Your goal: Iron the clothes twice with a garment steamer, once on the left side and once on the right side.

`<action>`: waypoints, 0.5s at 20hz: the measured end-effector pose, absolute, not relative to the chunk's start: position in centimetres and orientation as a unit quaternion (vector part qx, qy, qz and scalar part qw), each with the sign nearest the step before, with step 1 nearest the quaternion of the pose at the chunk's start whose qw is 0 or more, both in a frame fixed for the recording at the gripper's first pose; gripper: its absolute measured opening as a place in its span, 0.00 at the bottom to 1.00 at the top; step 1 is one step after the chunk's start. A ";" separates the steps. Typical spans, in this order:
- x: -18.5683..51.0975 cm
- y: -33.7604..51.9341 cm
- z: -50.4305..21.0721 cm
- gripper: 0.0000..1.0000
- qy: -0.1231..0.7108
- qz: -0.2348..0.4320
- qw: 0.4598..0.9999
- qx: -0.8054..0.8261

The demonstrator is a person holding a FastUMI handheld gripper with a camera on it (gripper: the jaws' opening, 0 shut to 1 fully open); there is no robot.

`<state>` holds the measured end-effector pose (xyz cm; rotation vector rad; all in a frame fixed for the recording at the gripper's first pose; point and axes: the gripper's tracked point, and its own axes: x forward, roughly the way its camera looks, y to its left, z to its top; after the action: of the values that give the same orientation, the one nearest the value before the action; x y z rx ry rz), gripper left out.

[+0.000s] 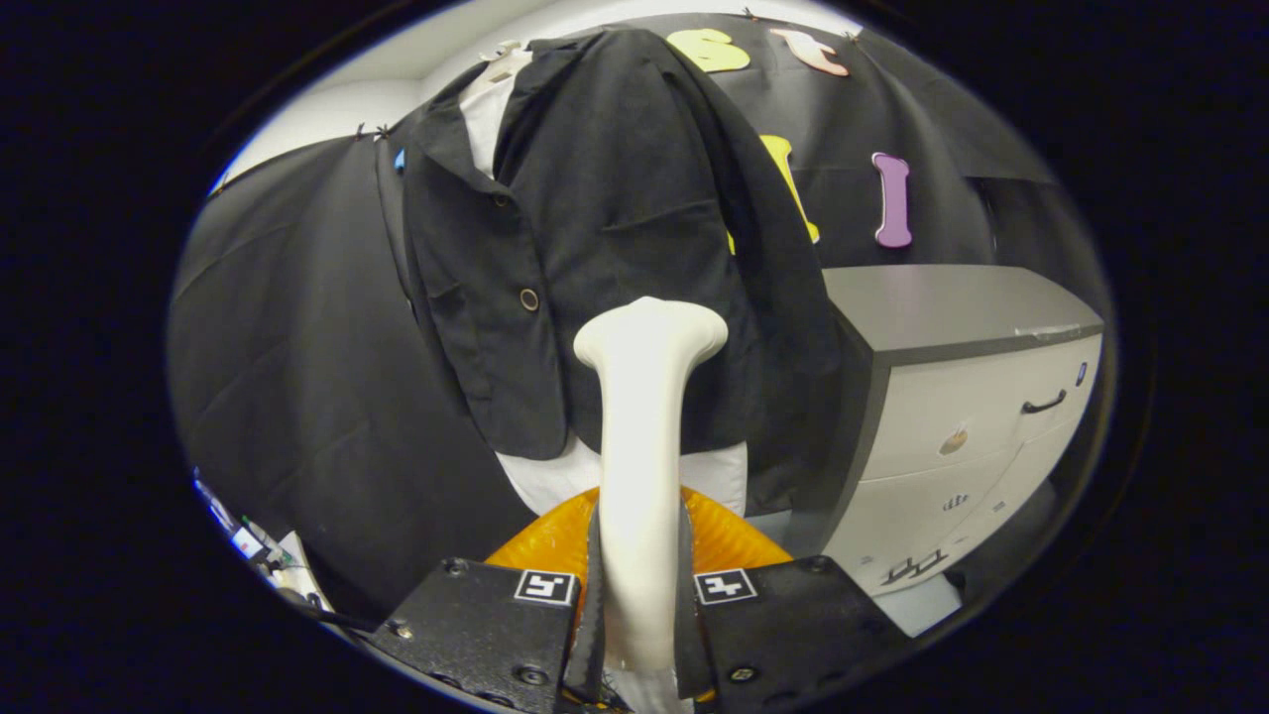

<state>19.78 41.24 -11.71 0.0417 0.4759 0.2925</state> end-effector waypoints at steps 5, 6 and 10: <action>19.1 41.3 -13.2 0.31 0.255 0.145 0.956 0.019; 19.1 41.2 -13.7 0.31 0.259 0.145 0.955 0.018; 18.4 41.0 -15.6 0.31 0.278 0.146 0.949 0.017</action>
<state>18.35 41.00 -15.62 0.0337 0.5658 0.2975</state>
